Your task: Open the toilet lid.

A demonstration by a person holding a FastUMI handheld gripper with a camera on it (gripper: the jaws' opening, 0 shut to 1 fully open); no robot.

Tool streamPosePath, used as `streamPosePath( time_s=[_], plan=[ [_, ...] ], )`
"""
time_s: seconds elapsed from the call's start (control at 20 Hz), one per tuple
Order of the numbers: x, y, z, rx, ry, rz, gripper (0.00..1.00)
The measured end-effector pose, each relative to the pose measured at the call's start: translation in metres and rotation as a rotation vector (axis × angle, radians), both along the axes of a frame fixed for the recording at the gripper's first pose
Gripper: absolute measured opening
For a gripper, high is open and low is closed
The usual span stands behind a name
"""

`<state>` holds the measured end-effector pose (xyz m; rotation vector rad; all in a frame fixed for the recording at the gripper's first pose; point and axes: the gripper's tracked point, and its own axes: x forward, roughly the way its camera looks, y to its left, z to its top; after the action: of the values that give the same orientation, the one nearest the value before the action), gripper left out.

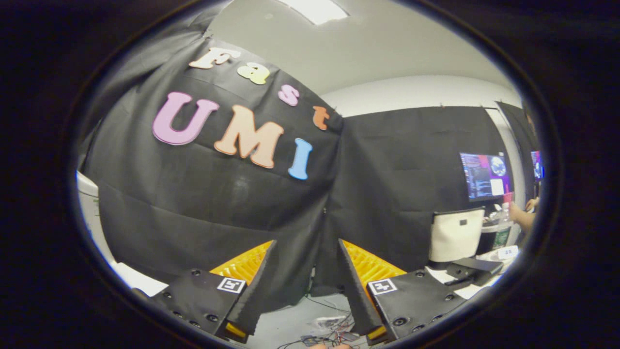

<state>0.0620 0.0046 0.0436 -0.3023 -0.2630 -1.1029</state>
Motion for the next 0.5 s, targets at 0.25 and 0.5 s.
streamPosePath(
  time_s=[0.25, 0.5],
  plan=[
    [0.014, 0.026, -0.042, 0.113, -0.011, 0.010, 0.79],
    [0.033, 0.049, -0.103, 0.316, -0.111, 0.104, 0.79]
  ],
)
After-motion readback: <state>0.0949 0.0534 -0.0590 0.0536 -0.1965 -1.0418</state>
